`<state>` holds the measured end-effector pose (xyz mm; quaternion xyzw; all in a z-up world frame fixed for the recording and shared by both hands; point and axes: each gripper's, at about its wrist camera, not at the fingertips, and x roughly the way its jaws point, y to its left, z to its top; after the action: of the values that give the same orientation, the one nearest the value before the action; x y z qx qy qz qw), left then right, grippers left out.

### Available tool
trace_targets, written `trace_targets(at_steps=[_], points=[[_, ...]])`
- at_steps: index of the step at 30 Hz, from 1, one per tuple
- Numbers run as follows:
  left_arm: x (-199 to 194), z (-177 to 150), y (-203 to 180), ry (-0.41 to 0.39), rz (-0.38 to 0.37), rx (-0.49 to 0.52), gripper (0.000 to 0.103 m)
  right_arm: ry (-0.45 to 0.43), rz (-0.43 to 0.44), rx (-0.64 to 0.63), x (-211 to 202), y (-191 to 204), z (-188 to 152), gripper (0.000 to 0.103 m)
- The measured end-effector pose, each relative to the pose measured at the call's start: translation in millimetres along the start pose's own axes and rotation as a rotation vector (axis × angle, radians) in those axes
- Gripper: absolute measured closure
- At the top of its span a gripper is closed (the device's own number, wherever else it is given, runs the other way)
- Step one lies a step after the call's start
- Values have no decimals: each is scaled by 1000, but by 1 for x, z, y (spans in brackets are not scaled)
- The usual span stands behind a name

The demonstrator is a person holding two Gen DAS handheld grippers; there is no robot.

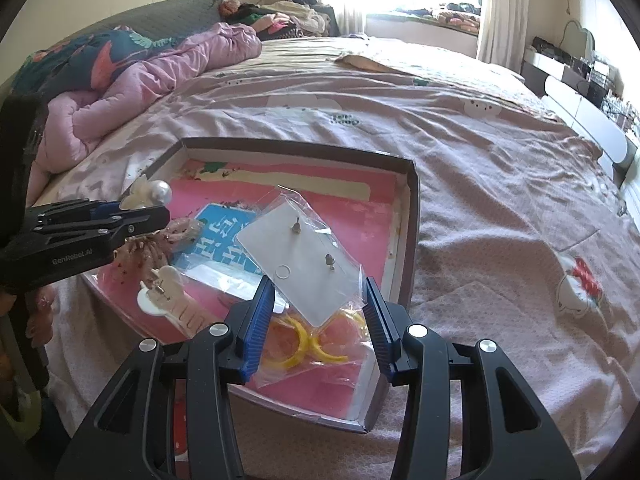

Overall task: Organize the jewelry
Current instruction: 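Lower the pearl clip and earring card into the box and open both grippers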

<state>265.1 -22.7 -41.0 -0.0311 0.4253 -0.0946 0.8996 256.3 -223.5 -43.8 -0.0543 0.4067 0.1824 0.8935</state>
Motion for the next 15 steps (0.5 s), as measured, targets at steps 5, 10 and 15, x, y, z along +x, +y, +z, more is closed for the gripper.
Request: trace_targets(at_steps=[5,10,15], points=[[1,-1,1,6,-2,1,76,19,5,-3,4,4,-6,60],[1,-2,1,7,0,0,76,39,6,-8,8,7,-12,57],[0,-2,0,6,-1,2,75,44,10,1,6,5,-18,54]])
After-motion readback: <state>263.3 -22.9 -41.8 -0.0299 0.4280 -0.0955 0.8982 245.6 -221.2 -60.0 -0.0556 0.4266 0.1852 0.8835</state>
